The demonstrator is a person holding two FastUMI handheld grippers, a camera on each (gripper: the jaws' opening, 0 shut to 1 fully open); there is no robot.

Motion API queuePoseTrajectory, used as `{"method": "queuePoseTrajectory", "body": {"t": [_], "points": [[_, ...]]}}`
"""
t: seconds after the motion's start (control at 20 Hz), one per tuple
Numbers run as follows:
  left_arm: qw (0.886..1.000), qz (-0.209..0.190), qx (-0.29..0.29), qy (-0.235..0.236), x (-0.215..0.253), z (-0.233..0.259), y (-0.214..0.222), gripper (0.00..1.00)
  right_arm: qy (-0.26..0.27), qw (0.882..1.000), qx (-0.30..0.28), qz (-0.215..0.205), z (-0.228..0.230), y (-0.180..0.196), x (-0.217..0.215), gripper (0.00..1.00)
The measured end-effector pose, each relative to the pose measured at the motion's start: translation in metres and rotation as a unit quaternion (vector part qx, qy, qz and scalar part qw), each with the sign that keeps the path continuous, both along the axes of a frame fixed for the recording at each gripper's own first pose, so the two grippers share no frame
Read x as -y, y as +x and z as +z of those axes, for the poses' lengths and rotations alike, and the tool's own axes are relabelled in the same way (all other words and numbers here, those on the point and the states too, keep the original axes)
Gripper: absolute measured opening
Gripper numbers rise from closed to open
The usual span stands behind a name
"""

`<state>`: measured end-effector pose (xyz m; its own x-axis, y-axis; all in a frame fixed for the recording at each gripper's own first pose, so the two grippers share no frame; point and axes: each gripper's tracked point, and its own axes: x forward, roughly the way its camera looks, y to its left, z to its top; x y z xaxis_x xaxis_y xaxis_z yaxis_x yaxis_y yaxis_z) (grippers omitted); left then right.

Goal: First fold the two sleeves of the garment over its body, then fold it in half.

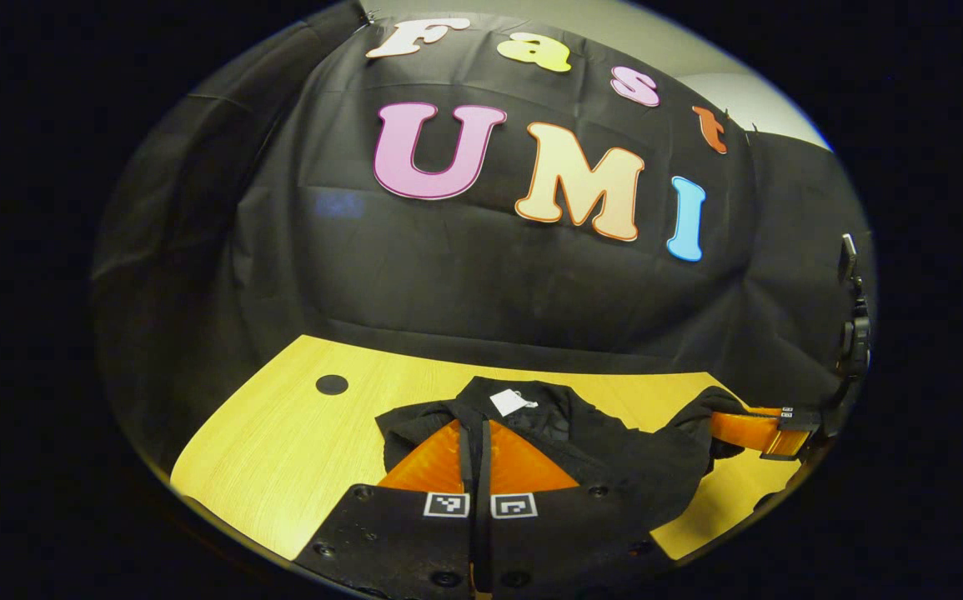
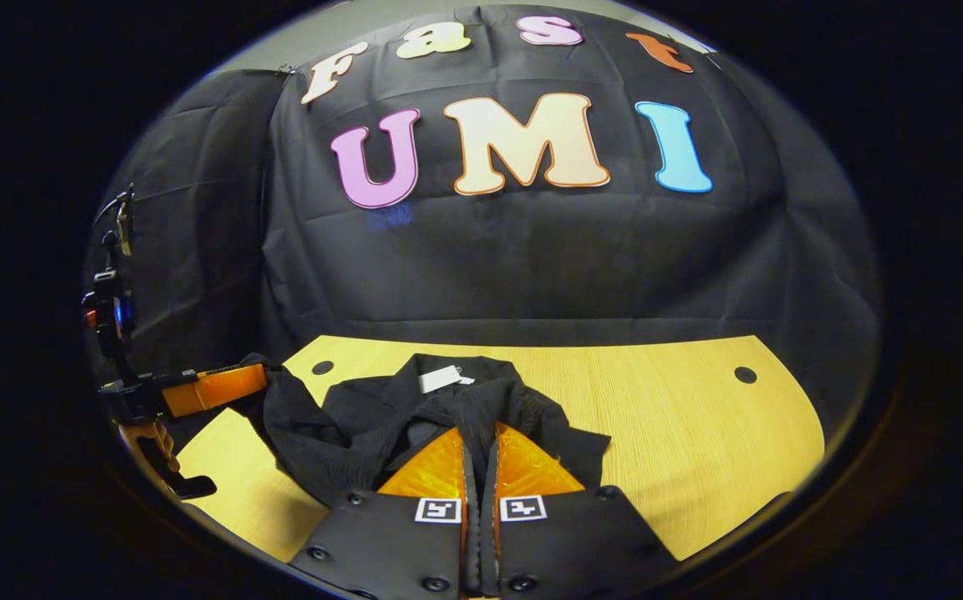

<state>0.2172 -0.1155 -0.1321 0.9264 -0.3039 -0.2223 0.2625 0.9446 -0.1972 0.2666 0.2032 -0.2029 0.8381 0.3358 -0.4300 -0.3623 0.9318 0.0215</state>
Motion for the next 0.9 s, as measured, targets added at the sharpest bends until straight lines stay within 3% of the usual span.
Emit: {"method": "queuePoseTrajectory", "body": {"t": [0.1,0.45,0.8,0.9], "points": [[1.0,-0.003,0.01,0.004,0.01,-0.002,0.031,0.0,0.013,1.0,-0.006,-0.012,-0.008,0.025,-0.007,0.02],[1.0,0.006,-0.012,0.016,0.011,-0.046,0.1,0.0,-0.015,0.999,-0.027,-0.035,-0.046,0.093,-0.014,0.02],[0.998,0.001,-0.029,0.047,0.016,-0.08,0.129,0.0,0.005,0.995,-0.058,-0.075,-0.077,0.118,-0.013,0.03],[0.998,0.004,-0.028,0.047,0.018,-0.083,0.133,0.0,0.018,0.994,-0.064,-0.084,-0.079,0.121,-0.013,0.08]]}}
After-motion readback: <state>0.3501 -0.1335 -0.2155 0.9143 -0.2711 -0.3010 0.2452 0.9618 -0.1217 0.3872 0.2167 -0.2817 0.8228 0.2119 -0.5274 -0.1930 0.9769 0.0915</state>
